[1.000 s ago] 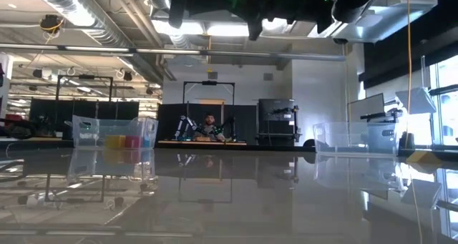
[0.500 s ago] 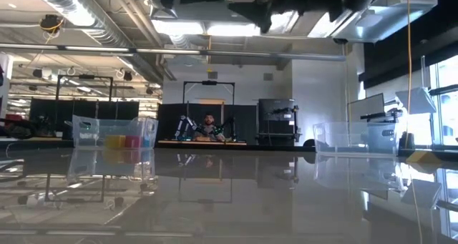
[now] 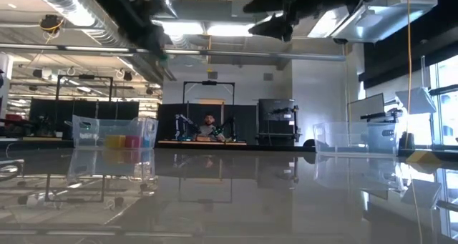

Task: Sort blocks by size
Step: Put the right green cube block into the top left transparent bin

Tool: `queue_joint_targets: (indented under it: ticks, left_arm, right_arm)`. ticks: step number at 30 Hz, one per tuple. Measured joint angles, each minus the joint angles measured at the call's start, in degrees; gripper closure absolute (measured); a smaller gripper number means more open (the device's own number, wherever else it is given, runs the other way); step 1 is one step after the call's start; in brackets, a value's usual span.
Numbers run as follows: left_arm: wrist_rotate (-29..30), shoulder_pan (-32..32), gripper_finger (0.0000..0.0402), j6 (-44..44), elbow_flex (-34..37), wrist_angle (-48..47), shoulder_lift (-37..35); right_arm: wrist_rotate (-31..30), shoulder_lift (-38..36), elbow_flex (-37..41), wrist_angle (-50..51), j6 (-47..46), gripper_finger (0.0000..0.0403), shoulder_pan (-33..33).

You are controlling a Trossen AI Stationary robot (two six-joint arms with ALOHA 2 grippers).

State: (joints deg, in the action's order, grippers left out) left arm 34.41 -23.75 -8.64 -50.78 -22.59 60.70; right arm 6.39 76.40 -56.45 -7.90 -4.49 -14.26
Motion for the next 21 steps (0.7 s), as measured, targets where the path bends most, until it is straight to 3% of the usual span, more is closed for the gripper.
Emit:
queue_joint_targets:
  ticks: [5, 11, 21]
  left_arm:
    - [-0.80, -9.72, 0.0277, 4.84, 0.00, -6.11, 2.18]
    - [-9.51, -18.15, 0.0276, 9.84, 0.00, -9.15, 6.98]
    - [-13.09, -23.21, 0.0263, 9.87, 0.00, -12.79, 15.25]
  right_arm:
    - [-0.87, 0.51, 0.02, 1.98, -0.17, 0.0038, 0.00]
    - [-0.86, 0.79, 0.02, 3.25, -0.20, 0.0039, 0.00]
    - [-0.85, 0.79, 0.02, 5.06, -1.11, 0.0039, 0.00]
